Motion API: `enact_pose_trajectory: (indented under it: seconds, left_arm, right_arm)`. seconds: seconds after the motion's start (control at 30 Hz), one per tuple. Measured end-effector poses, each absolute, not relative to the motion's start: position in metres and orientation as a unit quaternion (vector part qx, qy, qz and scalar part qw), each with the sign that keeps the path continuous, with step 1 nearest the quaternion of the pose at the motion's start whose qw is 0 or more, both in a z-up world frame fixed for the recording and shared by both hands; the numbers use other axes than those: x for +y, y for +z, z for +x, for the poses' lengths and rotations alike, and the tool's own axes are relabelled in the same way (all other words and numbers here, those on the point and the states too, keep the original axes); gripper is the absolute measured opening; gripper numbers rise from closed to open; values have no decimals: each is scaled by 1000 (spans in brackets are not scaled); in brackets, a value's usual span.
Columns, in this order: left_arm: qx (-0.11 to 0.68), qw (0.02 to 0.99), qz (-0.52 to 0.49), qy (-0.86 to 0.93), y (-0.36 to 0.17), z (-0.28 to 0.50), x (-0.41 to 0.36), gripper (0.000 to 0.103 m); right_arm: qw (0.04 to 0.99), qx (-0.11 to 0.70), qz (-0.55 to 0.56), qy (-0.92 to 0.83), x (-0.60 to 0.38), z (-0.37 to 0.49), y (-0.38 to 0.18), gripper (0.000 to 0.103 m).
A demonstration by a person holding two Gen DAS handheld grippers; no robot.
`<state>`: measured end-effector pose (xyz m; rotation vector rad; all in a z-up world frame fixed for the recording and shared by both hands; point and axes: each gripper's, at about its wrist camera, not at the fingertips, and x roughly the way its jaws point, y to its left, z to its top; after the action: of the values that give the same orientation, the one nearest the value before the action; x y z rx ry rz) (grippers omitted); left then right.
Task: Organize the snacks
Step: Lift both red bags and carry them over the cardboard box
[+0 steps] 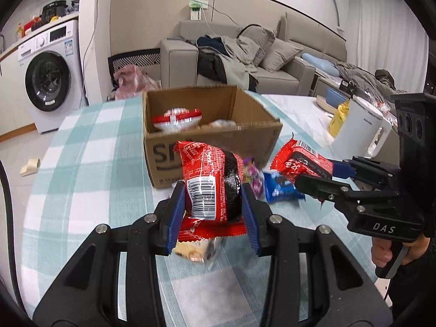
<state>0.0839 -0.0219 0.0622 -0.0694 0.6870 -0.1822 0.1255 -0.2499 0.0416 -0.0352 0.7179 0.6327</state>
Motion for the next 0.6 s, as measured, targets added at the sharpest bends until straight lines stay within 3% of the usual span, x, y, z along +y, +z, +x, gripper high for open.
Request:
enact_pose_trajectory:
  seconds: [0.6]
  left_arm:
    - [299, 951, -15, -81, 111, 139, -27, 37]
  right_arm:
    - [907, 312, -1, 284, -239, 163, 89, 45]
